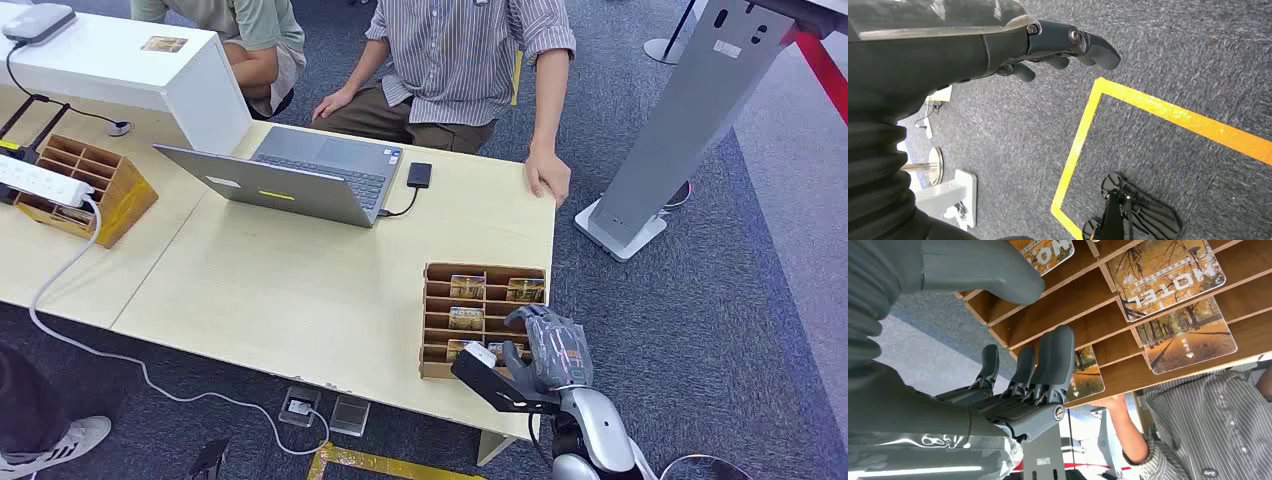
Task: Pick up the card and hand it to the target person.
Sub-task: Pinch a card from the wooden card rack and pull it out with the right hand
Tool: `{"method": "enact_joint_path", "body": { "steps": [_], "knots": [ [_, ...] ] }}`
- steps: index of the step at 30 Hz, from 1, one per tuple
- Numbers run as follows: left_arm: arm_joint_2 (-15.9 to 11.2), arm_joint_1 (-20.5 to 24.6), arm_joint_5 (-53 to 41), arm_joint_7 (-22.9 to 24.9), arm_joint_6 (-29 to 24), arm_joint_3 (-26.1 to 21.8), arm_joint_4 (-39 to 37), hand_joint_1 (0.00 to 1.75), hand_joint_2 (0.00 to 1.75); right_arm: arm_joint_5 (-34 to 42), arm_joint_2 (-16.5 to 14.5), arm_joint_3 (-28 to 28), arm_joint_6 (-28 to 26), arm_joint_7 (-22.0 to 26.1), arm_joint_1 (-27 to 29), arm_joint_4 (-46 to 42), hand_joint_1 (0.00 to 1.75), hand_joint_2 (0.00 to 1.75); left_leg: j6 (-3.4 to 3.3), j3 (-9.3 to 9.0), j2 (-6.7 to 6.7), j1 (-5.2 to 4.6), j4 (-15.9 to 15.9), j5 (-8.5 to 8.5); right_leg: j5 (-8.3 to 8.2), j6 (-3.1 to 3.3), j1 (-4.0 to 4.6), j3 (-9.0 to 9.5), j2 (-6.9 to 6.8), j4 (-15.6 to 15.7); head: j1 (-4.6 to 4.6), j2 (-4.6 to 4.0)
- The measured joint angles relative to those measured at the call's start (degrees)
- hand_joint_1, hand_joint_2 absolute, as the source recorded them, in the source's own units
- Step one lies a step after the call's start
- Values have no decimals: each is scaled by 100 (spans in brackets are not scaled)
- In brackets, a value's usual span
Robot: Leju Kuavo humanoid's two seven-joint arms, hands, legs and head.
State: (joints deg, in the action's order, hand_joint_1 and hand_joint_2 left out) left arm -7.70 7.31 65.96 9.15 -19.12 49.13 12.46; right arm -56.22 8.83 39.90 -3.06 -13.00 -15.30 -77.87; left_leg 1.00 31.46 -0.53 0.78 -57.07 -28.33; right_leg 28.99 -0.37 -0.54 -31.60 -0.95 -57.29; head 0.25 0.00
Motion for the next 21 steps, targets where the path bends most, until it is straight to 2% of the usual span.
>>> {"method": "enact_joint_path", "body": {
  "steps": [21],
  "knots": [
    [-1, -2, 25, 17, -59, 0, 0, 0, 175, 48, -4, -5, -167, 51, -85, 380, 90, 175, 0, -2, 0, 0, 0, 0, 0, 0, 0, 1, 0, 0, 1, 0]
  ]
}}
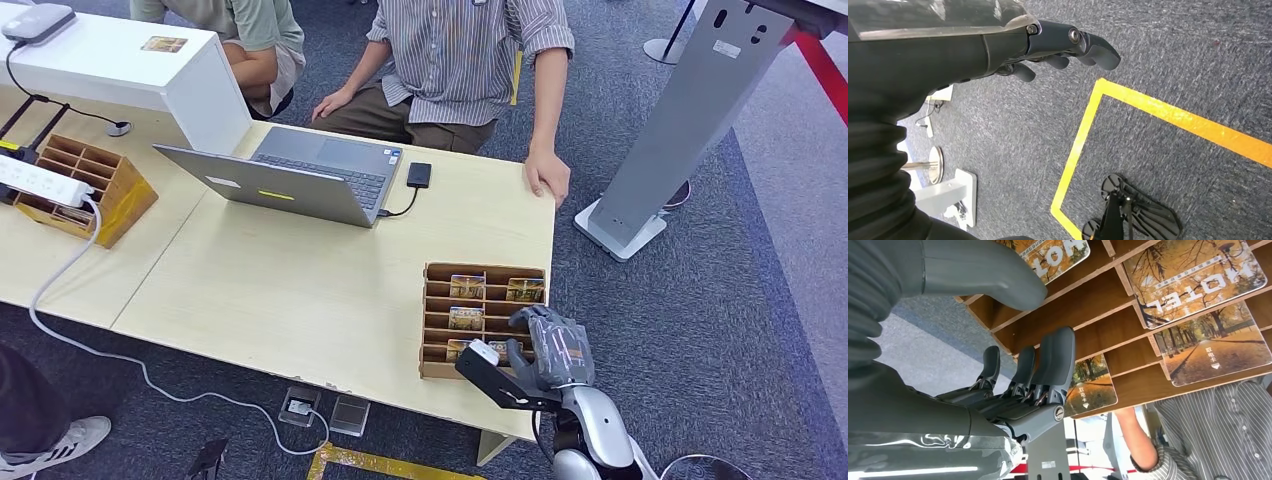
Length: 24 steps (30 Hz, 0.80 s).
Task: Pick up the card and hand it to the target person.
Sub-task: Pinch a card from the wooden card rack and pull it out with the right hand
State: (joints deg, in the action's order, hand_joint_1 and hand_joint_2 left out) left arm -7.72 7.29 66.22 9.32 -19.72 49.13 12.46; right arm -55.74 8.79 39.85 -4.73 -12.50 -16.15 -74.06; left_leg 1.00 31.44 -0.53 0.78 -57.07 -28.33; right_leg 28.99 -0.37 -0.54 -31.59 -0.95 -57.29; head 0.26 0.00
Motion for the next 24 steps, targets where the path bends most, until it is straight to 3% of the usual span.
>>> {"method": "enact_joint_path", "body": {
  "steps": [24],
  "knots": [
    [50, -4, 89, 35, -150, -38, 0, 0, 175, 16, -6, 10, 9, 92, -42, 293, 94, 175, 0, -1, 0, 0, 0, 1, -1, 0, 0, 1, 0, 0, 0, 0]
  ]
}}
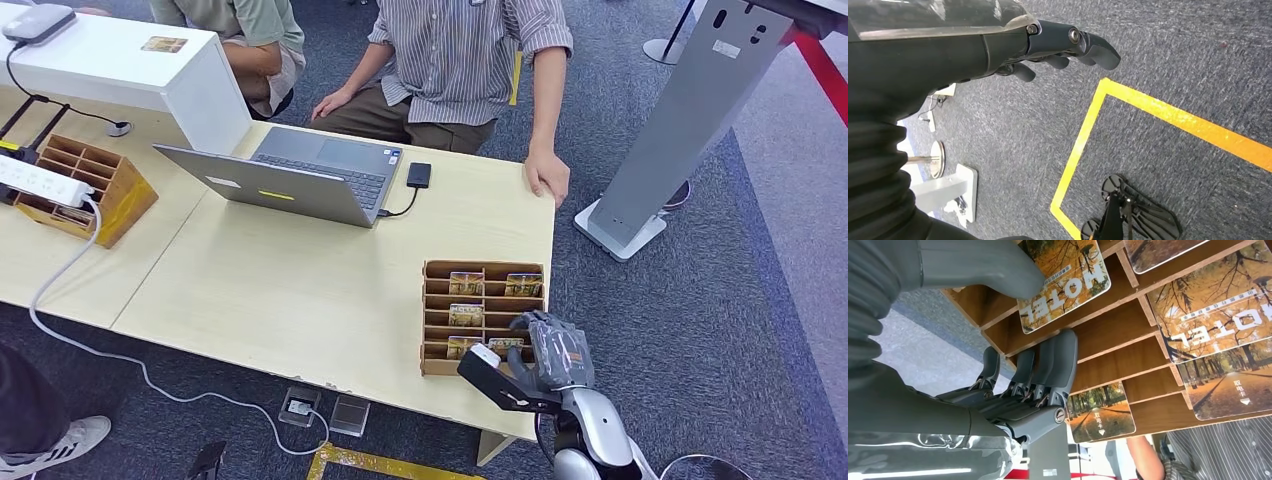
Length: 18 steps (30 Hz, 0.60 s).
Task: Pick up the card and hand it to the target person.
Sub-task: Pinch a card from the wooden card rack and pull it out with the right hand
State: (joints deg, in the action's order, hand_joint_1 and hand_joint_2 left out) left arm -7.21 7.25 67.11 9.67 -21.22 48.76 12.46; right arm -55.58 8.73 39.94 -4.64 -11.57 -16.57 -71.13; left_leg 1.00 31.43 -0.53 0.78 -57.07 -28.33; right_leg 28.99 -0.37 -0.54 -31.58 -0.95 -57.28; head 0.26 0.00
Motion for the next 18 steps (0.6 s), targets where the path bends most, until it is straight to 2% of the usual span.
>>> {"method": "enact_joint_path", "body": {
  "steps": [2, 3, 7, 9, 18],
  "knots": [
    [8, 0, 7, -1, -13, -19, 0, 0, 175, 2, -7, 1, -1, 17, -16, 15, 99, 175, 0, 0, 0, 0, 0, 0, 0, 0, 0, 0, 0, 0, 0, 0],
    [13, 0, 11, -1, -24, -26, 0, 0, 175, 2, -9, 1, -2, 27, -20, 18, 107, 175, 0, 0, 0, 0, 0, 0, 0, 0, 0, 0, 0, 0, 0, 0],
    [28, 0, 25, -1, -62, -41, 0, 0, 175, 10, -17, 2, -34, 78, -26, 19, 160, 175, 0, 1, 0, 0, 0, 0, 0, 0, 0, -1, 0, 0, 0, 0],
    [41, -1, 31, -1, -83, -46, 0, 0, 175, 5, -23, 4, -95, 107, -37, 18, 175, 175, 0, 1, 0, 0, 0, 0, 0, 0, 0, -1, 0, 0, 0, 0],
    [108, -3, 53, -38, -120, -50, 0, 0, 175, -224, -19, -7, -619, 46, -169, 49, 175, 175, 0, -1, -1, 0, -1, 0, -1, -1, 0, 0, 0, 0, -1, 0]
  ]
}}
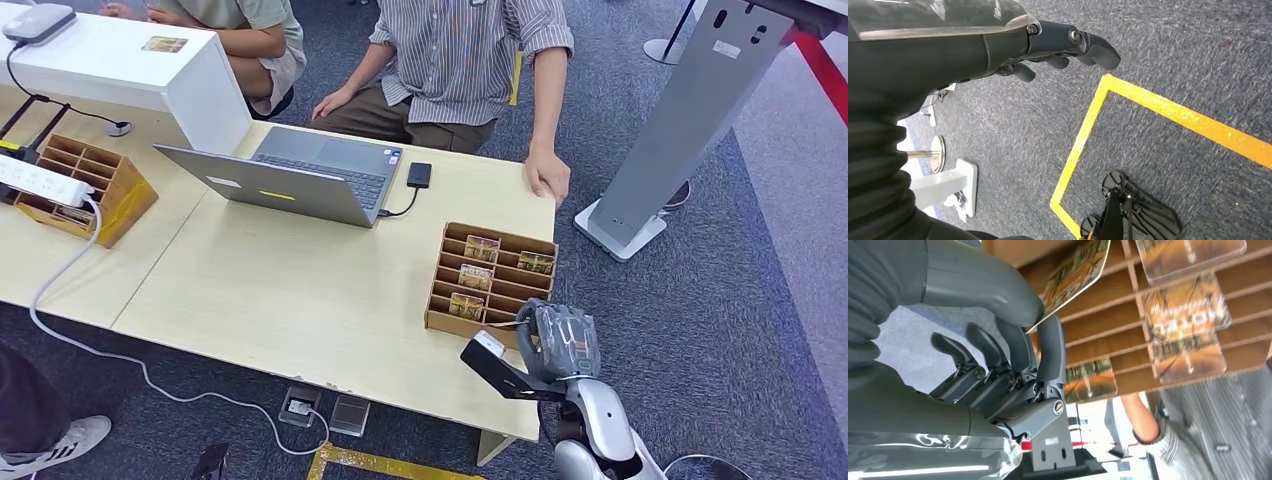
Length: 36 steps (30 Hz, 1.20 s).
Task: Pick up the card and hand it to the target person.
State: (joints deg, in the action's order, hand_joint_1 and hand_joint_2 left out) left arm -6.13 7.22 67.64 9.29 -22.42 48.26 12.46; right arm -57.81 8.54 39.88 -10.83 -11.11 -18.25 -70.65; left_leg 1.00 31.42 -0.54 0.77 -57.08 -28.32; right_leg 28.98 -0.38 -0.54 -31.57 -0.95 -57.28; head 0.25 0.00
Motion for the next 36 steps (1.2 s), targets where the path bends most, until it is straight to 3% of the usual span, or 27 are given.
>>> {"method": "enact_joint_path", "body": {
  "steps": [14, 25, 36],
  "knots": [
    [-32, 0, -164, -165, 344, 4, 0, 0, 175, -136, 112, -224, -514, -173, 47, 9, 175, 175, 0, 0, 0, 0, 0, 0, 0, 0, 0, -1, 0, 0, 2, 0],
    [-121, -3, -269, -208, 511, 6, -1, 0, 175, -453, 312, -727, -598, -192, 152, -721, 175, 175, 0, 1, 0, 0, 0, 0, 0, 0, 0, -1, 0, 0, 1, 0],
    [-236, -4, -536, -370, 948, 74, -2, 0, 175, -860, 516, -1464, -581, -215, -542, -1506, 175, 175, -2, 0, -1, 0, -1, 3, -4, -2, 0, 0, 1, 0, 1, 0]
  ]
}}
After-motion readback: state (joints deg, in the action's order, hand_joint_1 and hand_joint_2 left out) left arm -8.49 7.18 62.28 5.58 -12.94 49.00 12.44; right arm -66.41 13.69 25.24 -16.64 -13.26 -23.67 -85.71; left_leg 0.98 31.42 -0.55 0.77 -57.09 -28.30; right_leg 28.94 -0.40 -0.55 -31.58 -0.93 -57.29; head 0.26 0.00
